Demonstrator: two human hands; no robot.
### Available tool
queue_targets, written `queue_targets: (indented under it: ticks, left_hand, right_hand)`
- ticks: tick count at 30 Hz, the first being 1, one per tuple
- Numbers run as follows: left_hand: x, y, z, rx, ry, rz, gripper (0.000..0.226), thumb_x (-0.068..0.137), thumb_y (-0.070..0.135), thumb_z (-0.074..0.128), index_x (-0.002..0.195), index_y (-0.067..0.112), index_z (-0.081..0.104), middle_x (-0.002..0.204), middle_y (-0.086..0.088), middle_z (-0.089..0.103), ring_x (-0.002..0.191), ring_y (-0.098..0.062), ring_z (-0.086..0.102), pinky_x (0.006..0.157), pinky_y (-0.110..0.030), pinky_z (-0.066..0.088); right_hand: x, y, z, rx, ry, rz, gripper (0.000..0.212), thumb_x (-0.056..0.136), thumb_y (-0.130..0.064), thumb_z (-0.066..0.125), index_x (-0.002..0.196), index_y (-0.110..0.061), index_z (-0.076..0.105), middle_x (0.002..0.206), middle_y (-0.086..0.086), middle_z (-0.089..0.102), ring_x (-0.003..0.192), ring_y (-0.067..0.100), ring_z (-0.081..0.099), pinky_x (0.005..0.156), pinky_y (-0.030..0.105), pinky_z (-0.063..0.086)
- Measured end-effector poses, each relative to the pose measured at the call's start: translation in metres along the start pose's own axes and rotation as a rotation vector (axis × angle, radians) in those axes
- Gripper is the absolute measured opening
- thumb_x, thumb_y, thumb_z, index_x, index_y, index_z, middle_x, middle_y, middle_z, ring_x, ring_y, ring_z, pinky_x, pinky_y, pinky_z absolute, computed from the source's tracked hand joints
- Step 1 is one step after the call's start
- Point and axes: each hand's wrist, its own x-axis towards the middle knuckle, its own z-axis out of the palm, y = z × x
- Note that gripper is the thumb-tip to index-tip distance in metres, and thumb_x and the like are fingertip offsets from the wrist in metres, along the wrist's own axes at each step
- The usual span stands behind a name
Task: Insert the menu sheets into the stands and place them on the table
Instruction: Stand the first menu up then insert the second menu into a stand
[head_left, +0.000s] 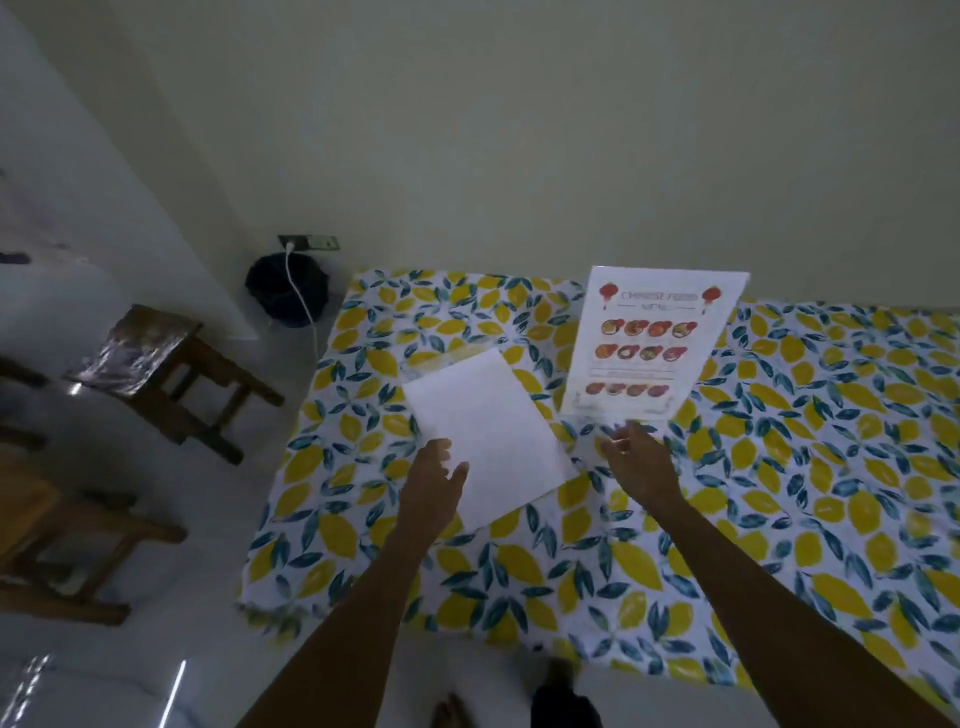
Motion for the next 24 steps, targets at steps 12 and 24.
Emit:
queue_targets:
  ticks: [12, 24]
  left_hand:
    - [-0.025, -0.053, -0.008, -0.136, -0.049, -0.208, 0.048, 0.094, 0.032, 0.059, 0.137, 0.013, 0.048, 0.133, -0.011, 0.057, 0.118, -0.028, 0.057, 0.094, -0.038, 0.046]
    - [0.015, -0.034, 0.013, -0.124, -0.036, -0.311, 0.040, 0.090, 0.032, 0.067, 0.123, 0.012, 0.054, 0.102, -0.005, 0.066, 0.093, -0.022, 0.065, 0.084, -0.032, 0.047]
  right_hand:
    - [-0.016, -0.029, 0.071, -0.283, -0.143, -0.081, 0.035, 0.092, -0.038, 0.059, 0.115, -0.012, 0.057, 0.114, 0.013, 0.065, 0.105, 0.030, 0.061, 0.087, 0.041, 0.050]
    - [0.024, -0.013, 0.092, -0.327, -0.123, 0.016, 0.041, 0.088, -0.037, 0.060, 0.119, -0.011, 0.053, 0.116, 0.019, 0.056, 0.108, 0.039, 0.054, 0.092, 0.044, 0.046]
